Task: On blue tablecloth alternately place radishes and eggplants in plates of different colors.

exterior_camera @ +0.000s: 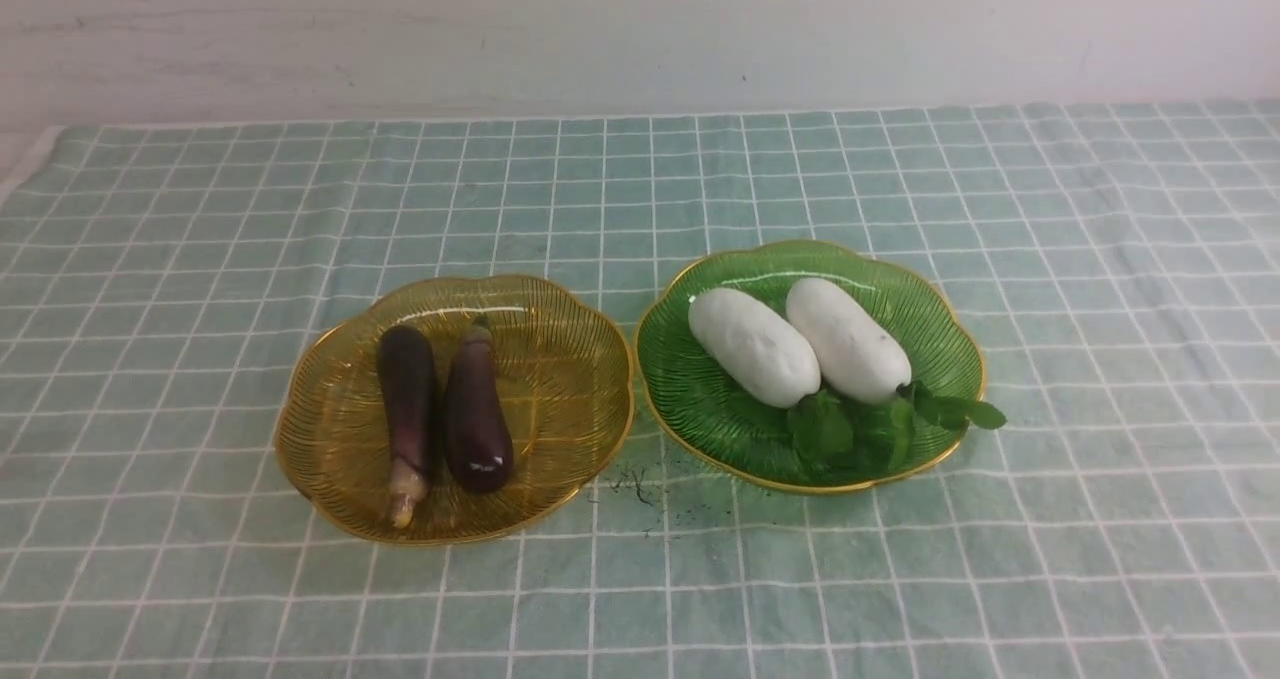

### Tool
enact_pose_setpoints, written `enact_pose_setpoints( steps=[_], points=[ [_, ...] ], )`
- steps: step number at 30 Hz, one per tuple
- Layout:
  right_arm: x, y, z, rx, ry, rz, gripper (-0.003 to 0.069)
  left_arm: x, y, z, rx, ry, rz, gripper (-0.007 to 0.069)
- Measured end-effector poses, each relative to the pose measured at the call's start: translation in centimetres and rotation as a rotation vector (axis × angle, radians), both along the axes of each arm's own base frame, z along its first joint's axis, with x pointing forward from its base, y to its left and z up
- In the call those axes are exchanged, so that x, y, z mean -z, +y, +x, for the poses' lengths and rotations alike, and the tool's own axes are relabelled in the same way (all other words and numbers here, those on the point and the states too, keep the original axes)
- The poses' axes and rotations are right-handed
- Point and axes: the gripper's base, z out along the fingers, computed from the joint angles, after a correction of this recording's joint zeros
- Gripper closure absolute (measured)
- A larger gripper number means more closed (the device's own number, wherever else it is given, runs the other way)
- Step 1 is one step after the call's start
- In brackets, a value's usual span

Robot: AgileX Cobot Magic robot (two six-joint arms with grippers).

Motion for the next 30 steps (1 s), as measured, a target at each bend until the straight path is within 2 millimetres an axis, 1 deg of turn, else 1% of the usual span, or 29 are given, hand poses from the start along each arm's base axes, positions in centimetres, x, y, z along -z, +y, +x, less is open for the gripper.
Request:
enact_pose_setpoints(
  steps=[7,26,28,30],
  points=[
    [0.01,0.0,0.0,0.0,0.001,0.0,0.0674,-0.33,-0.04,0.28,0.004,-0.077,-0.002,0.0632],
    [0.01,0.0,0.0,-0.001,0.001,0.0,0.0674,-0.36,-0.04,0.29,0.004,-0.08,-0.002,0.0632],
    [0.0,0.01,0.0,0.012,-0.001,-0.019,0.0674,-0.37,-0.04,0.29,0.004,-0.081,-0.002,0.0632],
    [0.22,0.12,0.13,0.049,0.019,-0.103,0.0674,-0.37,-0.04,0.29,0.004,-0.081,-0.002,0.0632]
  ],
)
